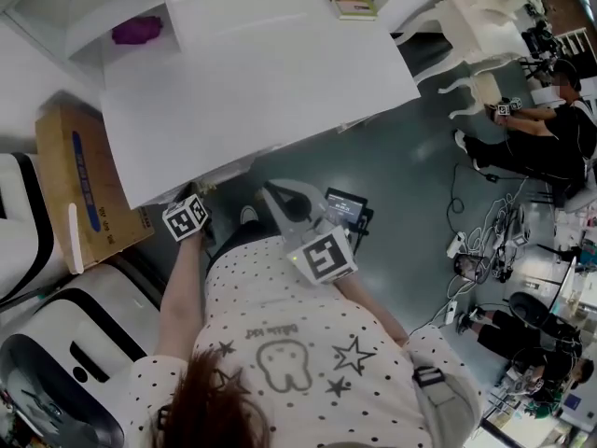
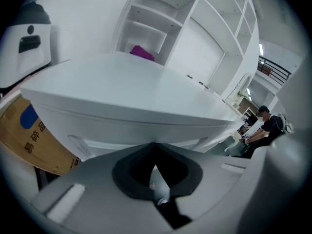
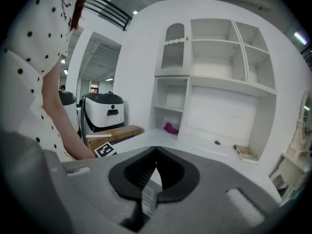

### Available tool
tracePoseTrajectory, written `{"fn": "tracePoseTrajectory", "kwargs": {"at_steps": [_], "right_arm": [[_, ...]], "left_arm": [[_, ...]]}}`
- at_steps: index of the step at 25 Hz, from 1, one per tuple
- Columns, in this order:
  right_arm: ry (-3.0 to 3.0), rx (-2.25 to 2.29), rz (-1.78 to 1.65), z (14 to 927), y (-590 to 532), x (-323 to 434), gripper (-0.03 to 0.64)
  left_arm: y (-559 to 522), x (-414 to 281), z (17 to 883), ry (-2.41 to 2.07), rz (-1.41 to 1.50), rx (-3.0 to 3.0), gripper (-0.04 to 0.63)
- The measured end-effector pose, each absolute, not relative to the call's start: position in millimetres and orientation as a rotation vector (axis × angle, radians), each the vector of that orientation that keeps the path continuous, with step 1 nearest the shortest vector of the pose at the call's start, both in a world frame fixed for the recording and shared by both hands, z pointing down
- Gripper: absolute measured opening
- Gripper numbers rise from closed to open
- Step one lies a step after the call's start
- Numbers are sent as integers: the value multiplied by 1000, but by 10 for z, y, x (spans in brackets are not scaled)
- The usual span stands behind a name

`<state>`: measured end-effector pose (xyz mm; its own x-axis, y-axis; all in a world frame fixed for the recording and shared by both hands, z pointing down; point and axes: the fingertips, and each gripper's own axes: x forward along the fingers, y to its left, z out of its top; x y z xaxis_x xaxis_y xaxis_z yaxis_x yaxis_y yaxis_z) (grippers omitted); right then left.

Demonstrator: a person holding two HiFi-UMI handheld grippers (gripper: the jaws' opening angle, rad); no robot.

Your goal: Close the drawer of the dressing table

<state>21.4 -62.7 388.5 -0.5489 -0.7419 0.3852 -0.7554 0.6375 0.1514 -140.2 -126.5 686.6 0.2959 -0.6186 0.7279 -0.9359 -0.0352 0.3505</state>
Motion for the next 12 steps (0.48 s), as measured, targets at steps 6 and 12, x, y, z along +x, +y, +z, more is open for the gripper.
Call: {"fn": "tracePoseTrajectory", "kwargs": {"at_steps": [6, 12], "right_arm": [[-2519, 1198, 2, 3827, -657, 147, -2], [-2547, 1163, 32, 3828, -626, -6, -2]], "left_arm": [[-1229, -1386, 6600, -1454, 481, 1805, -6], [-1130, -1357, 6323, -1454, 438, 1893, -6]]}}
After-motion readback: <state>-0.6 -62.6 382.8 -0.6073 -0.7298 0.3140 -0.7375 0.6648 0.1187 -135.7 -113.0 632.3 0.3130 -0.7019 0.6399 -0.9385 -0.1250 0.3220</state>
